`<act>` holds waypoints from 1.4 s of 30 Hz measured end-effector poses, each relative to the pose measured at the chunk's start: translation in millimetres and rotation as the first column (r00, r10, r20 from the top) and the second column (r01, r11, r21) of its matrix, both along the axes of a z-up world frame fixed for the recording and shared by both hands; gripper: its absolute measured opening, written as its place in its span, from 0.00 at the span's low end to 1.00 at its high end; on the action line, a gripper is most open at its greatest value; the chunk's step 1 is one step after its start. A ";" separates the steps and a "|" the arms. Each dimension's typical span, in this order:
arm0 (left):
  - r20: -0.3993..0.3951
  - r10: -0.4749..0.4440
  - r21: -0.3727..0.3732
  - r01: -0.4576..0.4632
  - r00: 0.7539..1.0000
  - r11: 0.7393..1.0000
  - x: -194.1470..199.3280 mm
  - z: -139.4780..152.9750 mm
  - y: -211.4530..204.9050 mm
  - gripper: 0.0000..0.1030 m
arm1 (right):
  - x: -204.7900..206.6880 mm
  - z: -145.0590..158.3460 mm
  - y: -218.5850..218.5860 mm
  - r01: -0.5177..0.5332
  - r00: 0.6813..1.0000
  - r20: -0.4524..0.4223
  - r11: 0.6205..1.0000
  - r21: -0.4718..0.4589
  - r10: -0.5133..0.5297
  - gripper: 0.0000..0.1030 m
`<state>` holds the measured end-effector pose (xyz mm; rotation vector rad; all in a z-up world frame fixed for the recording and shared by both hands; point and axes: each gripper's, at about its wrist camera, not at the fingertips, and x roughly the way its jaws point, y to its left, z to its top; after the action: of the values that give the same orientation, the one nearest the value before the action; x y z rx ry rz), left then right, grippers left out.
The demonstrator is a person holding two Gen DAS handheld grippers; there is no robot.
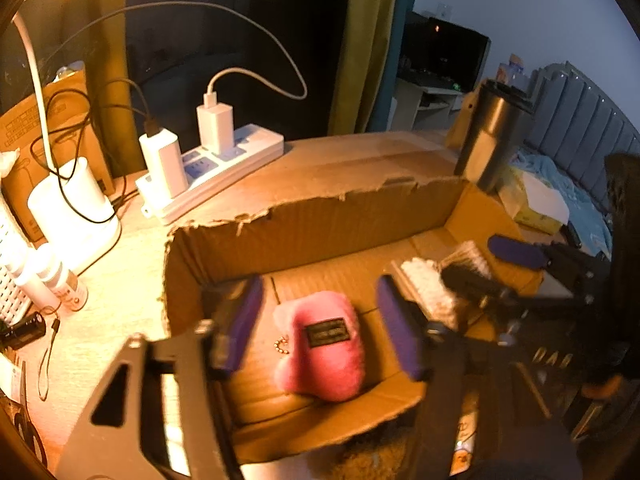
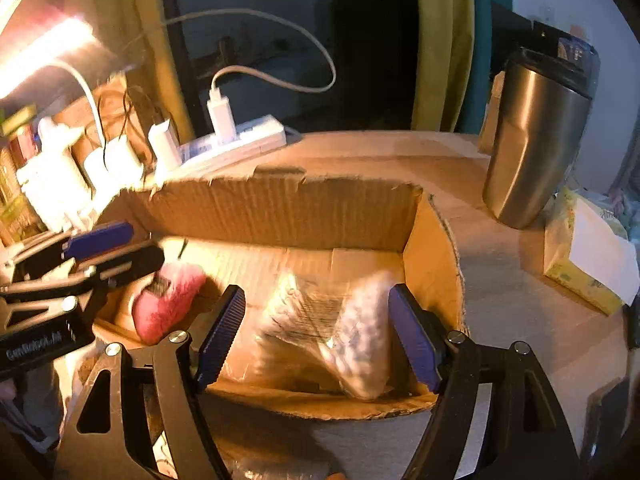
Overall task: Organize soft objects
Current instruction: 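Open the left tool dropping the plush while the right tool releases the swab bag in the box, then withdraw both tools from the box back toward the remaining items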
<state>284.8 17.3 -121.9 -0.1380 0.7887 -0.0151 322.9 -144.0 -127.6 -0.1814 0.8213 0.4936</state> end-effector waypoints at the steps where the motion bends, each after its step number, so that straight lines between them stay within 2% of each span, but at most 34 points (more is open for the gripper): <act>1: -0.002 0.002 -0.001 -0.002 1.000 1.000 -0.2 -1.2 0.0 0.67 | 0.7 -0.2 -1.8 0.004 1.000 0.012 1.000 0.019 -0.004 0.75; 6: -0.017 0.018 0.025 -0.017 1.000 1.000 -1.4 -1.6 -2.2 0.67 | 5.8 3.0 -11.4 0.035 0.999 -0.008 0.996 0.078 -0.034 0.75; 10: 0.023 0.023 0.031 -0.024 0.999 0.999 -10.6 9.6 -0.8 0.82 | 4.6 4.7 -9.5 0.068 0.998 -0.019 0.995 0.074 -0.067 0.77; 14: 0.055 0.040 0.030 -0.042 0.998 0.999 -20.2 21.7 1.8 0.83 | -4.9 9.7 -4.4 0.077 0.997 -0.014 0.996 0.046 -0.076 0.78; 20: 0.126 0.054 0.016 -0.057 0.991 0.998 -38.5 45.7 5.2 0.87 | -25.3 32.5 -2.9 0.079 0.996 0.044 0.997 0.021 -0.080 0.79; 32: 0.270 0.043 0.026 -0.052 0.962 0.998 -96.3 94.1 -4.2 0.88 | -64.9 83.9 -12.4 0.082 0.982 0.169 0.996 0.023 -0.085 0.80; 37: 0.314 0.011 0.037 -0.024 0.949 0.999 -123.2 105.6 -13.0 0.88 | -89.8 101.1 -17.4 0.076 0.971 0.226 0.996 0.034 -0.082 0.80; 42: 0.340 0.029 0.026 -0.040 0.940 0.999 -148.0 109.8 -11.6 0.88 | -113.5 113.2 -23.7 0.075 0.961 0.264 0.997 0.034 -0.081 0.80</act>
<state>136.7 5.7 -12.1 -0.1145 0.4407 0.0075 209.4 -167.7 -14.4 -0.1876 0.5579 0.3940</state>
